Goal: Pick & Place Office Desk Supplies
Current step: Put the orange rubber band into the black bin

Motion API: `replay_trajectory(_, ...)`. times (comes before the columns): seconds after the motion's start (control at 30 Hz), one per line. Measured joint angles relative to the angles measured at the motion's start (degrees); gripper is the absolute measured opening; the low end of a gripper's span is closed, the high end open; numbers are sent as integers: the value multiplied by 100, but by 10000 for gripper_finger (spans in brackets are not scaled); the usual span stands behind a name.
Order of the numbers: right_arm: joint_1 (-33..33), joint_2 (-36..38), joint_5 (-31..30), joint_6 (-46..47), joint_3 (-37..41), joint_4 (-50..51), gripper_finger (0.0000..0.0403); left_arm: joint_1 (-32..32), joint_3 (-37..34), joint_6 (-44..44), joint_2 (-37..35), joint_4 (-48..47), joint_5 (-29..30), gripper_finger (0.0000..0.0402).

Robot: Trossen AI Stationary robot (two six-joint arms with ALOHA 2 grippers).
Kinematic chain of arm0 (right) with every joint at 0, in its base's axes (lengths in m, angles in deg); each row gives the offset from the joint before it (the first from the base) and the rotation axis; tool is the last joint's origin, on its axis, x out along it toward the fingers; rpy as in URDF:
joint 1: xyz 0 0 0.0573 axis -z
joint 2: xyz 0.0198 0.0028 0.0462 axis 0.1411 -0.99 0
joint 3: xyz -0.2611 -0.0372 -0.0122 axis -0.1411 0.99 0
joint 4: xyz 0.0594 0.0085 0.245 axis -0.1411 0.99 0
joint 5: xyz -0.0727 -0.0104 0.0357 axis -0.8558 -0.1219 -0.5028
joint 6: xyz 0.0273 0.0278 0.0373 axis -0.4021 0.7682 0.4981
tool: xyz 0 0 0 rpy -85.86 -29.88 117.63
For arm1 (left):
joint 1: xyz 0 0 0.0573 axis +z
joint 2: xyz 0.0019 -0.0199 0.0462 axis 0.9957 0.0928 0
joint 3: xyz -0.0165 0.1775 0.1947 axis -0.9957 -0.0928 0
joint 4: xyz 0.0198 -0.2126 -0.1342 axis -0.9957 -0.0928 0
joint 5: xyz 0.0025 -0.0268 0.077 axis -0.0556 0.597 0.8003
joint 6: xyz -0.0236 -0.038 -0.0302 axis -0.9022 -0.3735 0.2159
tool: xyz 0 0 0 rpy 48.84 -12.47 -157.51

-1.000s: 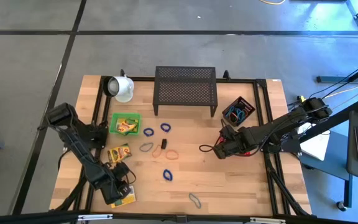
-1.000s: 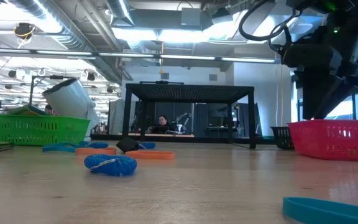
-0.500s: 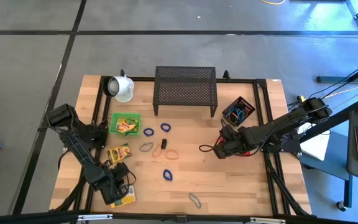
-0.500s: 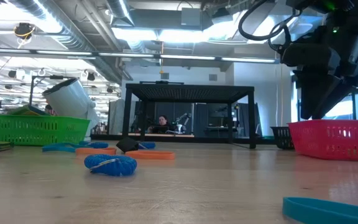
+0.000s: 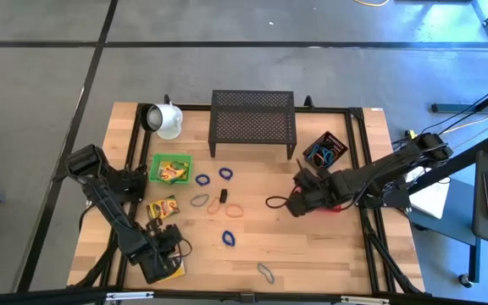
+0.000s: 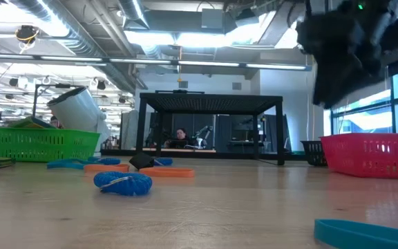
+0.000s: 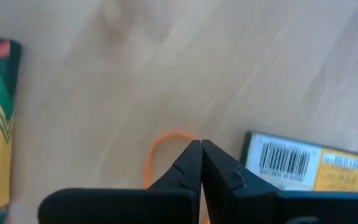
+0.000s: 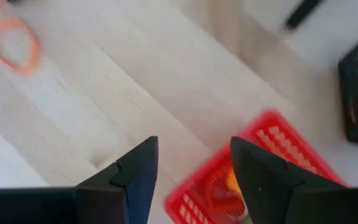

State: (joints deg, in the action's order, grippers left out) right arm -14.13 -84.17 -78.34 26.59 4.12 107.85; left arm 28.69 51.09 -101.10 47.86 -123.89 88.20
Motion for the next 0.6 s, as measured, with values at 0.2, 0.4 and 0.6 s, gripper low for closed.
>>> replay_trajectory(0.2,0,2,-262,-235,-386,-15,201,14,-4,7,-9,-47,-57,1)
replay_trajectory(0.4,0,2,-263,-233,-409,-63,201,21,-4,-208,-18,-17,-84,17)
replay_trajectory(0.6,0,2,-263,-233,-409,-65,201,37,2,-414,54,24,-137,72)
